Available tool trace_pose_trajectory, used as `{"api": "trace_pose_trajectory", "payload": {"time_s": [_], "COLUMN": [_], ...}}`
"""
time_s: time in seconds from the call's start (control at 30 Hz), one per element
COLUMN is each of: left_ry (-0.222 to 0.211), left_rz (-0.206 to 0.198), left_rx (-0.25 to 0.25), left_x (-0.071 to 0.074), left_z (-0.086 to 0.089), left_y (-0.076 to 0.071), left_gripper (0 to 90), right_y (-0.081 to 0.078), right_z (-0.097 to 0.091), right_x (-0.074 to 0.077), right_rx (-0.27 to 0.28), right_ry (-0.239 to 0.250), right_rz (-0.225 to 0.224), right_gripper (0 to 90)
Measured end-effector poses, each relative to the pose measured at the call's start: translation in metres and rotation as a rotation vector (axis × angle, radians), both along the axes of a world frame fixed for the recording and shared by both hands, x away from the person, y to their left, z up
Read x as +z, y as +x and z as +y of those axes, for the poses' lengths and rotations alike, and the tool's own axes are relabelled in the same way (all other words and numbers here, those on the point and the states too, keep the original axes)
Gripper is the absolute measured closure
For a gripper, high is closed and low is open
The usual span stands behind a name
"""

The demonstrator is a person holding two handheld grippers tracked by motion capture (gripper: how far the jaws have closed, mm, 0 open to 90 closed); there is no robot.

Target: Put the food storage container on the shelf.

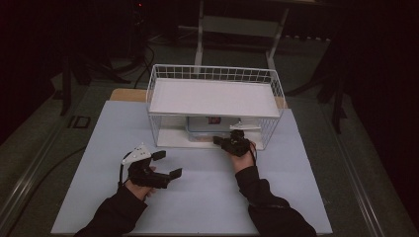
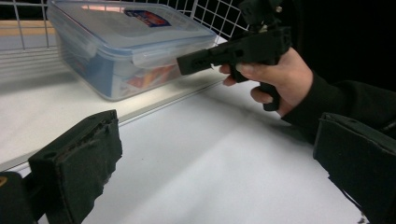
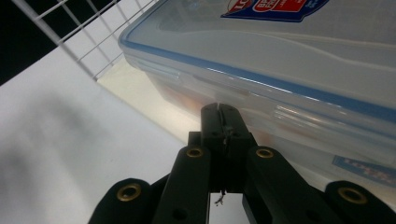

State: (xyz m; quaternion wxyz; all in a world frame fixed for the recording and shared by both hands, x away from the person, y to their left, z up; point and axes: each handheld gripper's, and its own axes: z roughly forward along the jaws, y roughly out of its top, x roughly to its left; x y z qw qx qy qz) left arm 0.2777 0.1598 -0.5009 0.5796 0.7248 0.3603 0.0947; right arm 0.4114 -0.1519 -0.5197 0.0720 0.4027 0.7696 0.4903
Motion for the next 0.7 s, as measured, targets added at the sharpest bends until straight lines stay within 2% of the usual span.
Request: {"api": "trace_pose_trajectory", "payload": {"time_s": [0.1,0.23,0.4,0.43,0.47,0.57,0.7], "left_ry": [-0.002,0.000,0.015,0.024,0.026,0.035,0.038], "left_rz": [0.002,0.006,-0.008,-0.012,-0.015,-0.033,-0.042], "left_rx": [0.001,0.000,-0.003,-0.005,-0.007,-0.010,-0.017], "left_x": [-0.001,-0.002,0.000,0.000,0.001,0.003,0.004], "left_z": [0.000,0.001,0.000,-0.001,-0.001,-0.002,-0.005], "left_y": [0.001,0.001,-0.001,-0.002,-0.003,-0.006,-0.007], "left_gripper": [1.2,1.2,1.2,1.2,1.2,1.2,1.2], "right_y": [0.005,0.005,0.004,0.002,-0.005,-0.014,-0.028], "right_z": [0.000,0.005,0.007,0.007,0.004,-0.002,-0.012], "right_x": [0.000,0.000,0.001,0.002,0.005,0.008,0.012], "right_rx": [-0.010,-0.008,0.004,0.012,0.025,0.037,0.042], "right_ry": [0.008,-0.002,-0.010,-0.010,0.000,0.021,0.040], "right_rz": [0.012,-0.001,0.003,0.004,0.014,0.007,-0.004], "right_gripper": [89.9,89.8,88.5,86.4,79.6,71.6,47.6]}}
